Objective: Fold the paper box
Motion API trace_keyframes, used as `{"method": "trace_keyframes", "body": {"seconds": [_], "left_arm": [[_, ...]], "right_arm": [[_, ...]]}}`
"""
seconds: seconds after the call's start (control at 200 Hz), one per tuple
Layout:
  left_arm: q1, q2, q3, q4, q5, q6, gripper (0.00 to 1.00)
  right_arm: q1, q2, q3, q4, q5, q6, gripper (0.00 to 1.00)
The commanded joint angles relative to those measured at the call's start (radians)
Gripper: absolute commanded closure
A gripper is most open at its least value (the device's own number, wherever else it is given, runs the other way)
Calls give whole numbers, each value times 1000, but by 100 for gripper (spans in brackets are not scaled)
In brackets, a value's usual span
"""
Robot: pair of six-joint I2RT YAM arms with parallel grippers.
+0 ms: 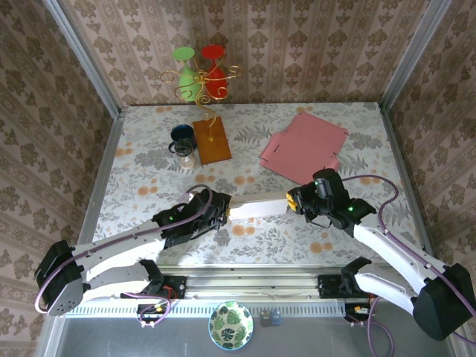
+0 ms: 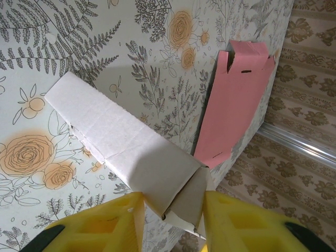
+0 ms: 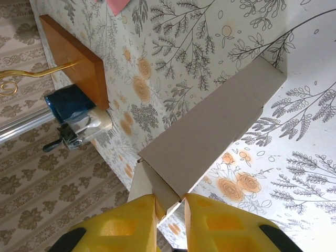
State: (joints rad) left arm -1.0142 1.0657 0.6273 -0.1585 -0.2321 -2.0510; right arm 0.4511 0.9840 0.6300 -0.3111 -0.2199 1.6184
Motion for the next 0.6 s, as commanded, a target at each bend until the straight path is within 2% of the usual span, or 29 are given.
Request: {"method": "trace_keyframes", "body": {"seconds": [0.0,0.155,0.32,0.475,0.595], "left_arm": [[2,10,-26,-10,7,-157,66],[7,-3,-34,-23,27,-152,66],[23,-25,-44,-43,50,-143,61],[49,-52,-49,-51,75,-94,60],[75,-65,-50,-26,110,-30,55]], "right_arm": [[-9,40,-5,-197,19,-8,80],[-11,90,28,-299,14,5,80],[-10,144,72,-331,7,17,79],[-11,186,130,-396,11,11,79],[-8,192,131,-382,5,22,79]]}}
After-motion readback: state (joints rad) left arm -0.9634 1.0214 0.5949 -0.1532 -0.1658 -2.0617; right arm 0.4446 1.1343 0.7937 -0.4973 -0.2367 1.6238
